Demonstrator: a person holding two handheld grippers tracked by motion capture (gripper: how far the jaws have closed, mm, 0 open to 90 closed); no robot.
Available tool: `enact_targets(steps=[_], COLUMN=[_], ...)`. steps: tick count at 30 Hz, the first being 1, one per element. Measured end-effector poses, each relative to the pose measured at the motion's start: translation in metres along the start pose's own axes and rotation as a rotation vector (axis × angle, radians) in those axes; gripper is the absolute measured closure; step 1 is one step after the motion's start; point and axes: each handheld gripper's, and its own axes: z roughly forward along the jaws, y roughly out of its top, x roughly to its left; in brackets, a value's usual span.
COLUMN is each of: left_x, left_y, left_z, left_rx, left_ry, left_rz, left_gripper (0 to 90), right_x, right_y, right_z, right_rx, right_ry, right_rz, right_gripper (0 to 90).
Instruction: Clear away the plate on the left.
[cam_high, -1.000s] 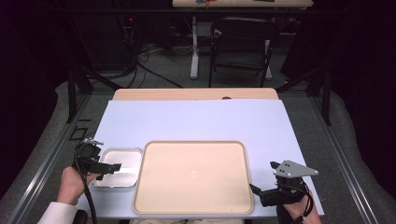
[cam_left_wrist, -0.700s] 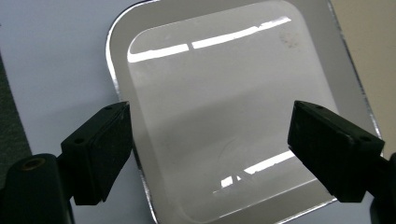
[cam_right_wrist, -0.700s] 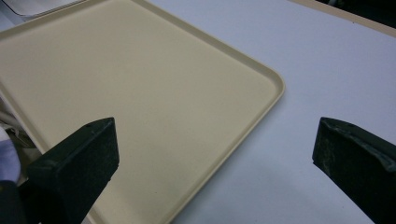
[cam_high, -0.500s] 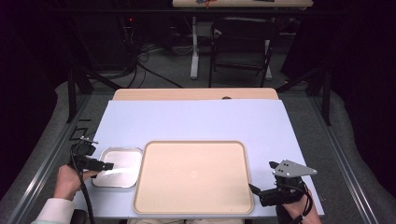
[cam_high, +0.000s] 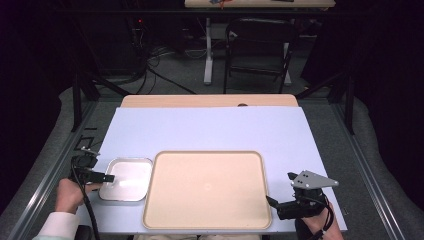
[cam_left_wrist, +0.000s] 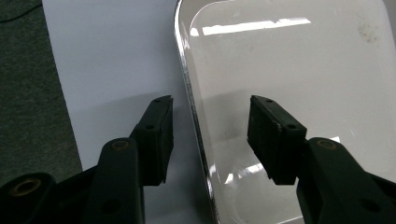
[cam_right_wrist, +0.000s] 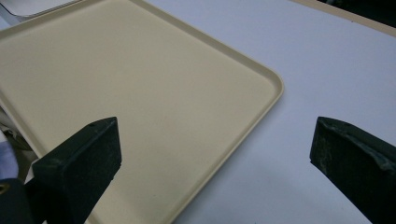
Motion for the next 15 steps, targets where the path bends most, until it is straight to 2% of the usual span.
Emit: enact_targets(steps=[8,15], left_x=[0.0023,0.0057], left_y=[0.0017,0.0026], left_z=[0.0025,0.0019], left_rx=[-0.003,0.005], left_ry=[0.003,0.01], left_rz=[0.004,-0.003], left_gripper=[58.4,68.3], right_x=[0.0013,0.0007], right_y=[-0.0006,-0.002], right_z=[-0.0016,-0.0021], right_rx=[0.004,0.012], right_ry=[-0.011,-0.012], right_rz=[0.005,0.006], right_gripper=[1.8,2.3])
